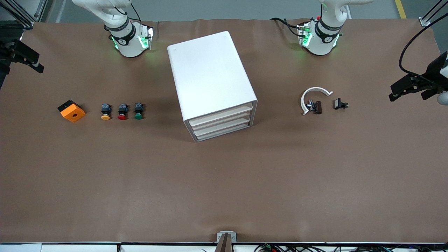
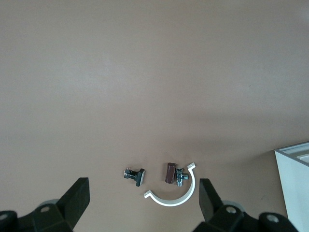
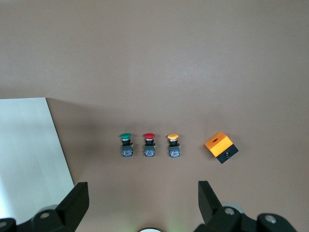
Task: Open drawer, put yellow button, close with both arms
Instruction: 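Move the left gripper toward the cabinet while the right gripper reaches the buttons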
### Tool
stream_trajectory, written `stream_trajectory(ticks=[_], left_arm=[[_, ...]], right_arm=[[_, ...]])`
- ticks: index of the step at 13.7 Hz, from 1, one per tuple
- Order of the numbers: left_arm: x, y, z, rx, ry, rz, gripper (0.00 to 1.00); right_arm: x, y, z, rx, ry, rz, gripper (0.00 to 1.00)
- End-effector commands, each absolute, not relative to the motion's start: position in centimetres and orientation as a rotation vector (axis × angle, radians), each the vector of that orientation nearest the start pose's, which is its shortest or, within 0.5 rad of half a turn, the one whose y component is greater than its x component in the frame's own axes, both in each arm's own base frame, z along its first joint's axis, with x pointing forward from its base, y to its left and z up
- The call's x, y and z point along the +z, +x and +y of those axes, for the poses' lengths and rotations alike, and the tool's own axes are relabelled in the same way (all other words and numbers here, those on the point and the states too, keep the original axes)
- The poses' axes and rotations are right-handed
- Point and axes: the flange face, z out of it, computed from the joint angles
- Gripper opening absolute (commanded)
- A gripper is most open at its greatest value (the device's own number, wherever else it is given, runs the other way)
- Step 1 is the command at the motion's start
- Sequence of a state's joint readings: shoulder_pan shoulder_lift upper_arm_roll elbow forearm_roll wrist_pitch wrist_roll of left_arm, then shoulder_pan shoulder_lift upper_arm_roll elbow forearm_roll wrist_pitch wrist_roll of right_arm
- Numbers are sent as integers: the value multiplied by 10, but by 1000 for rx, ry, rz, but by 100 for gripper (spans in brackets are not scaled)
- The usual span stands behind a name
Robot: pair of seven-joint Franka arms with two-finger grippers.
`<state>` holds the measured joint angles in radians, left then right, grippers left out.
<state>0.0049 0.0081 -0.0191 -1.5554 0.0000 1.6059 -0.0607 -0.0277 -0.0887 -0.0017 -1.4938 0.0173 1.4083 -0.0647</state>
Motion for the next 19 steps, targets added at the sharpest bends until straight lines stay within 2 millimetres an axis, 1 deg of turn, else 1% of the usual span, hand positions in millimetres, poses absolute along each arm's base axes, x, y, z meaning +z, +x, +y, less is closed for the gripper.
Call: stream_trajectory(ticks=[1,2,3,4,6,7,8,9,11,12,14,15,17,18,19], left_arm=[[633,562,-8,-72,-3154,-73,100],[634,562,-12,-77,-3153,-78,100],[632,562,-9,-69,-3160,-68,100],[630,563,-12,-64,-3167,-52,100],[623,568,-24,-44,-3168,-16,100],[612,573,-37,-19,-3187,15,100],[599,581,-43,15,-3205,25,100],[596,587,-49,20,-3229,48,100],[575,598,-68,76,-3269,122,100],[562,602,-81,111,-3285,153,100],[547,615,-109,133,-3297,236,100],[542,620,-122,132,-3298,350,100],[525,625,-135,161,-3310,601,100],[517,629,-136,156,-3347,806,100],[507,632,-137,137,-3396,1003,100]], right_arm=[[698,504,-18,-30,-3076,-69,100],[697,504,-24,-28,-3065,-50,100],[697,504,-23,-25,-3065,-52,100],[697,503,-23,-23,-3065,-53,100],[697,502,-23,-20,-3065,-53,100],[697,502,-23,-20,-3068,-52,100],[697,502,-23,-20,-3070,-54,100],[697,502,-22,-15,-3074,-58,100],[699,502,-25,-19,-3077,-55,100],[698,503,-29,-18,-3080,-73,100],[696,505,-46,-28,-3077,-143,100],[694,506,-52,-27,-3066,-123,100],[688,510,-55,-7,-3081,-123,100],[676,518,-58,27,-3076,-110,100],[656,530,-66,87,-3069,-97,100]])
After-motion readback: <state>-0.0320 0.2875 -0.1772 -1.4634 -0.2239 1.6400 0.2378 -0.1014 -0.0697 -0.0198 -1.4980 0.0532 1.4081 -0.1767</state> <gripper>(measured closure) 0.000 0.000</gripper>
